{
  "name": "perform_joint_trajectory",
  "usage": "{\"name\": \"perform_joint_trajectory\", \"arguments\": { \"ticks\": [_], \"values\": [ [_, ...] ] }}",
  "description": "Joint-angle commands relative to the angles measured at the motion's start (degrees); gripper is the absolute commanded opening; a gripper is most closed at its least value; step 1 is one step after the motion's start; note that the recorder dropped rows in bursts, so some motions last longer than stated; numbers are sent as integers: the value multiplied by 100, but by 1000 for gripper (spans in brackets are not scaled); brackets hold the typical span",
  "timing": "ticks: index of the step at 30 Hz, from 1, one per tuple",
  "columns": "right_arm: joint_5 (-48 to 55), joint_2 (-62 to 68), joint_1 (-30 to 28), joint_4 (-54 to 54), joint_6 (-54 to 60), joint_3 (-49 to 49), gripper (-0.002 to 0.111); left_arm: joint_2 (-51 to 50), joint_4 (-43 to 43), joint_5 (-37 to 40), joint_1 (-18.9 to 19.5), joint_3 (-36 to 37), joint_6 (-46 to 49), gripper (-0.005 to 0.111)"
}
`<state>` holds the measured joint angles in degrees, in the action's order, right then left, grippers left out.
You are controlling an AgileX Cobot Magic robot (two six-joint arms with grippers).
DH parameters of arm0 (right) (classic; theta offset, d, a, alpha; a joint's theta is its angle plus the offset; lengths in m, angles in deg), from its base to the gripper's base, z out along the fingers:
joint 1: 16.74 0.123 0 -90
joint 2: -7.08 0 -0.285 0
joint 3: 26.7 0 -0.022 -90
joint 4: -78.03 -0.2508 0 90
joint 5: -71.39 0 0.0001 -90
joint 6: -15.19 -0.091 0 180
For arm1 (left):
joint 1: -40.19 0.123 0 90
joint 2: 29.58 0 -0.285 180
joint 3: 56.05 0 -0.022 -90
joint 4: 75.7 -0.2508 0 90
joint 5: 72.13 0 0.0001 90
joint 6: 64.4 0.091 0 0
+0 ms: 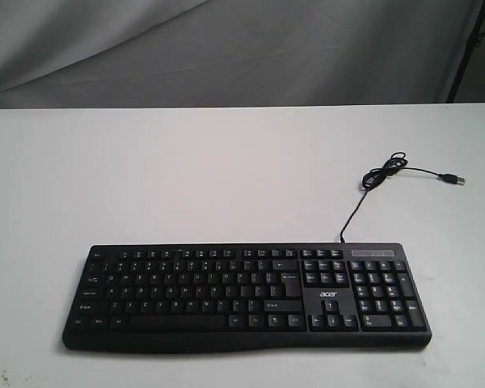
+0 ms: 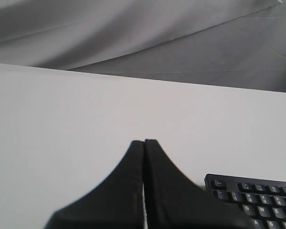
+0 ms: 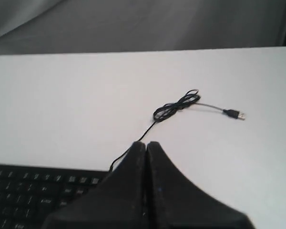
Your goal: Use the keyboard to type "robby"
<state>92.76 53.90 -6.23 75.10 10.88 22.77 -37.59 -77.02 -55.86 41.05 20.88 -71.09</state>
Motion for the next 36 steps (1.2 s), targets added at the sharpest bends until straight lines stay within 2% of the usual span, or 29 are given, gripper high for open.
{"name": "perform_joint_trajectory", "arguments": {
  "ticks": [1,9,14,17,19,23,32,36],
  "values": [
    [346,1027,779,-57,137,-561,0,23,54,-14,-20,28,-23,0],
    [18,3384,2147,-57,268,-2086,0,23,54,-14,-20,28,-11,0],
    [18,4697,2772,-96,279,-2959,0,23,54,-14,-20,28,-23,0],
    [30,5803,3269,-611,524,-3695,0,23,54,-14,-20,28,-23,0],
    [30,6325,3443,-985,793,-3978,0,23,54,-14,-20,28,-23,0],
    [-276,6938,3583,-1022,829,-4203,0,23,54,-14,-20,28,-23,0],
    [-1021,7208,4085,-1062,985,-4213,0,23,54,-14,-20,28,-23,0],
    [-1007,7521,4098,-1232,997,-4376,0,23,54,-14,-20,28,-23,0]
  ]
}}
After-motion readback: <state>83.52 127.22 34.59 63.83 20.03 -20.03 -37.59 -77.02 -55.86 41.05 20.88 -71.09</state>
